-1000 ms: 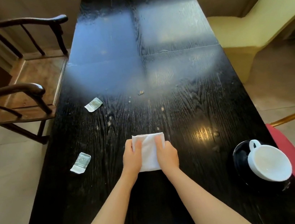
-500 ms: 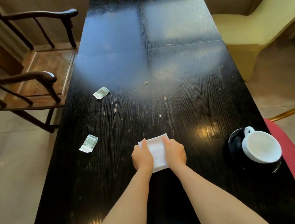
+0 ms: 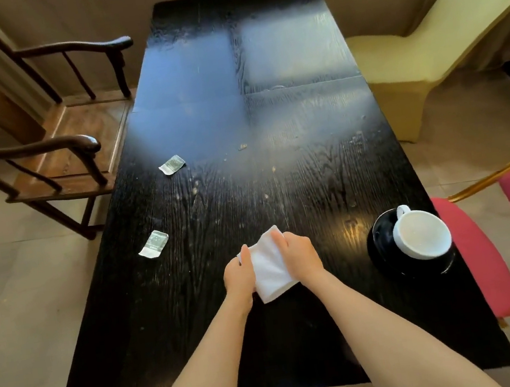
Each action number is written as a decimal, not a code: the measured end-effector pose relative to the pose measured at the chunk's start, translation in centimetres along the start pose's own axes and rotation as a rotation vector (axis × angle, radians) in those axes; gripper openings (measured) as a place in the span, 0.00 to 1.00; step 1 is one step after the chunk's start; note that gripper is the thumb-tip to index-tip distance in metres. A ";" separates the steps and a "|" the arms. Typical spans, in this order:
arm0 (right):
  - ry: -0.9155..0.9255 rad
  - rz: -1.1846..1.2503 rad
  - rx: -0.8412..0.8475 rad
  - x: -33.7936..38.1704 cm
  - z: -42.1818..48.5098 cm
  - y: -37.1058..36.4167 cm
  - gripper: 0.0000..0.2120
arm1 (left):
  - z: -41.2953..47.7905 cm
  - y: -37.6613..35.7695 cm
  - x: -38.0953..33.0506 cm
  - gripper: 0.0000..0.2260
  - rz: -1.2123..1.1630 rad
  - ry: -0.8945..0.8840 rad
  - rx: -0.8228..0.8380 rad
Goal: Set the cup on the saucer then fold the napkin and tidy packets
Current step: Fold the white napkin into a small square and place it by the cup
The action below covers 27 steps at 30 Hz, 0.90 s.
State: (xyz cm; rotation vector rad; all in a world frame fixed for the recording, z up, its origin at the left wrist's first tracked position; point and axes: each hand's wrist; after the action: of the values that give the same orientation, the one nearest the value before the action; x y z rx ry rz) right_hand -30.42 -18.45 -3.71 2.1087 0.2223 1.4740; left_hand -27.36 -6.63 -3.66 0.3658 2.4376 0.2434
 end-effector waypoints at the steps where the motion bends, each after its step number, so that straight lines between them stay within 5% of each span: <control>1: 0.024 -0.021 0.054 0.4 0.0 0.6 0.23 | -0.1 0.7 -0.5 0.19 0.041 0.050 0.108; 7: 0.123 -0.138 0.130 1.2 -0.7 1.2 0.22 | -1.1 3.1 -3.5 0.26 0.512 -0.082 0.464; 13: -0.344 0.128 -0.154 1.0 -2.0 -0.1 0.24 | -0.3 2.4 -3.0 0.14 0.403 -0.252 0.216; 17: -0.550 0.253 -0.234 2.0 -1.9 -1.3 0.29 | -0.2 1.1 -2.0 0.18 0.365 -0.321 0.115; 27: -0.231 -0.206 -0.490 2.6 0.3 7.2 0.24 | -2.9 -6.8 -5.3 0.18 0.134 -0.254 0.046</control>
State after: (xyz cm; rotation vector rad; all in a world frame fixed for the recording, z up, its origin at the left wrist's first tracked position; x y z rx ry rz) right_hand -30.38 -23.38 2.10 1.7741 -0.0120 1.0270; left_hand -26.58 -15.01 -0.14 0.5478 2.1750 0.1862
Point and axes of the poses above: each hand's wrist, its own z-axis towards the middle knuckle, its own y-axis out of the back of the hand, x = y × z, and after that the axes turned 13 degrees about y, right-handed
